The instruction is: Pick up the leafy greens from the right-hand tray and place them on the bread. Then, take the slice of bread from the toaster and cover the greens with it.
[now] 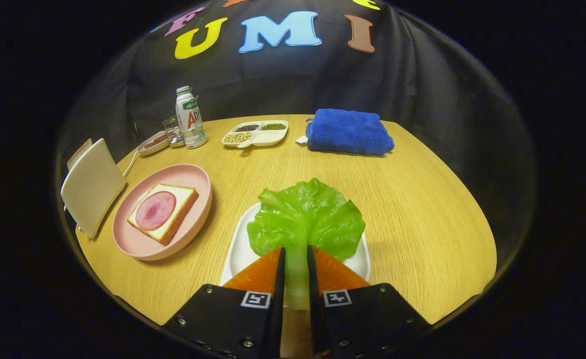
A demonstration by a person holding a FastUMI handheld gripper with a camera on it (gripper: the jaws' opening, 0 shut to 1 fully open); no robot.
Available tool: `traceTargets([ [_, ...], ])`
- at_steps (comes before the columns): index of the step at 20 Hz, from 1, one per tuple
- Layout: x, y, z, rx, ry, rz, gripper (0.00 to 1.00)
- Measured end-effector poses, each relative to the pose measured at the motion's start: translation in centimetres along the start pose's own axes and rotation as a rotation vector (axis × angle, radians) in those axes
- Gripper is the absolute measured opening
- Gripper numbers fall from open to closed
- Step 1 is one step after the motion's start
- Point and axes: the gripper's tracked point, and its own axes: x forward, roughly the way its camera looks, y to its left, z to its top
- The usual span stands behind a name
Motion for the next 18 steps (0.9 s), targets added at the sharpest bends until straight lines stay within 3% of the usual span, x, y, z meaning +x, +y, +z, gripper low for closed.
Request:
traceTargets([
  [1, 0.1, -0.3, 0.3, 0.007, -0.004, -0.010, 0.24],
  [3, -0.1, -0.2, 0.5, 0.045, -0.020, -0.007, 0.01],
  [18, -1.9, 2.5, 2.6, 0.148, -0.079, 0.045, 0.01],
])
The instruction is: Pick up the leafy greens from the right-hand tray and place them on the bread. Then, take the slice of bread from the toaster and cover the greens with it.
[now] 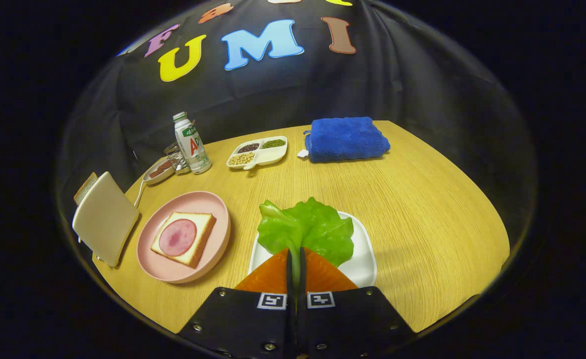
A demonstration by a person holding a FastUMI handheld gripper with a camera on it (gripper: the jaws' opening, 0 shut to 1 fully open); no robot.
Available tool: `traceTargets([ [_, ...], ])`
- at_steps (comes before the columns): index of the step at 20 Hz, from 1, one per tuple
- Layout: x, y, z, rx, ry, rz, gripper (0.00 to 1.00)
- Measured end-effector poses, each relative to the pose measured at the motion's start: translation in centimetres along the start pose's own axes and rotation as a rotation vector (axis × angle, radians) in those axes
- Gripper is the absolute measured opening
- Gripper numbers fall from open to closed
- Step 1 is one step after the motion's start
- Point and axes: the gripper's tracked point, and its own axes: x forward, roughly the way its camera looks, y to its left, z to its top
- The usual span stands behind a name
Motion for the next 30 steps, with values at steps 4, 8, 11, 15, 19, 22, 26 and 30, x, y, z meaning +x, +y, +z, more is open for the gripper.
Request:
traceTargets([
  [4, -0.7, 3.4, 1.5, -0.011, -0.032, 0.054, 0.01],
  [8, -1.0, 8.5, 2.9, -0.056, -0.072, 0.131, 0.01],
  [11, -0.5, 12.1, 2.7, -0.082, -0.063, 0.193, 0.01],
  [15, 0.2, 15.7, 1.2, -0.093, -0.025, 0.252, 0.01],
  [19, 1.0, 17.5, -0.3, -0.127, 0.009, 0.260, 0.01],
  [22, 1.8, 18.3, -1.9, -0.134, 0.049, 0.260, 0.01],
  [26, 2.6, 18.5, -2.7, -0.135, 0.055, 0.233, 0.01],
  [30, 2.7, 18.6, -2.8, -0.124, 0.033, 0.203, 0.01],
])
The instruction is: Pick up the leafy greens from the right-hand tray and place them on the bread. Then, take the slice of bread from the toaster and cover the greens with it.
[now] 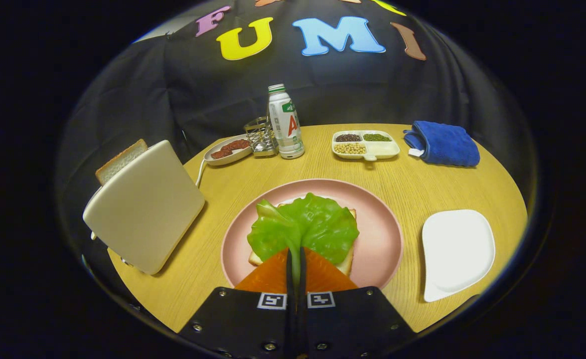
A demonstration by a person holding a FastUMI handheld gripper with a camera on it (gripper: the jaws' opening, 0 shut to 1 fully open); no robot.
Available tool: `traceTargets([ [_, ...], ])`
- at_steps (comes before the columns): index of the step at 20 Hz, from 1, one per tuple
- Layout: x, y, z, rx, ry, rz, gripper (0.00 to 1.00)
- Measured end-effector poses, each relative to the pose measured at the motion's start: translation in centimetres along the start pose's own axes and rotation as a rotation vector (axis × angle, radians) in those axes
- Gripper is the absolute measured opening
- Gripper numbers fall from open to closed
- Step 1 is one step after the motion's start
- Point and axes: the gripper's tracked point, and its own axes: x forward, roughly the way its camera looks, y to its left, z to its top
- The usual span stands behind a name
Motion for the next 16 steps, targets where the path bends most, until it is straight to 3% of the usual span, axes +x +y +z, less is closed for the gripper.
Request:
traceTargets([
  [5, 0.2, 0.4, -0.2, 0.009, -0.007, -0.007, 0.04],
  [7, 0.1, 0.5, -0.1, 0.000, -0.012, -0.015, 0.16],
  [10, 0.2, 1.0, -0.2, -0.022, -0.018, -0.003, 0.20],
  [12, 0.0, 1.1, -0.1, -0.026, -0.021, -0.008, 0.34],
  [13, 0.0, 1.3, -0.2, -0.023, -0.021, -0.001, 0.34],
  [16, -0.2, 1.7, 0.0, -0.032, -0.032, -0.013, 0.56],
])
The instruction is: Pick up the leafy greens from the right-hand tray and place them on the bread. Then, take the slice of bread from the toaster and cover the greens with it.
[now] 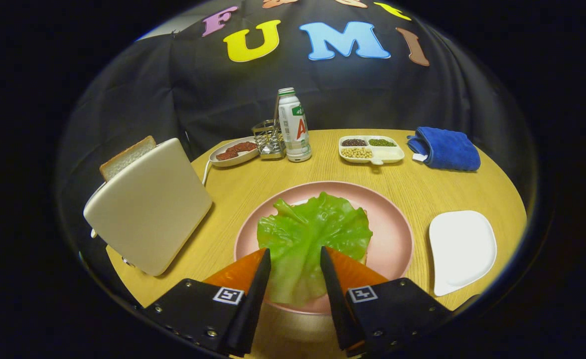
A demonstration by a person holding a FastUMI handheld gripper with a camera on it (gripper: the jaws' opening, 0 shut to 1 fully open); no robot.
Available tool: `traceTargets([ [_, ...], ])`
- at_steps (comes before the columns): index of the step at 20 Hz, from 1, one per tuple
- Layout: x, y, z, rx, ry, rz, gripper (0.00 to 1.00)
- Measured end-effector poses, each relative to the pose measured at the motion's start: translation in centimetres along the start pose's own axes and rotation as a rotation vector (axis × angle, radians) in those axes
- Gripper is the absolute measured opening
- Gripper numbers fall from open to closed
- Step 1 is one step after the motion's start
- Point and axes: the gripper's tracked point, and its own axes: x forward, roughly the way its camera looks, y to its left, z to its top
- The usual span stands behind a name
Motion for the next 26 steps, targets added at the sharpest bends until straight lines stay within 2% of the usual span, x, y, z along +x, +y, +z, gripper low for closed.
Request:
traceTargets([
  [4, -1.0, 0.1, 1.8, -0.026, -0.070, -0.056, 0.82],
  [13, -3.5, 4.4, 6.8, -0.039, -0.190, -0.047, 0.82],
  [18, -5.1, 9.7, 10.1, -0.049, -0.263, 0.001, 0.81],
  [26, -6.2, 17.6, 13.3, -0.058, -0.328, 0.028, 0.81],
])
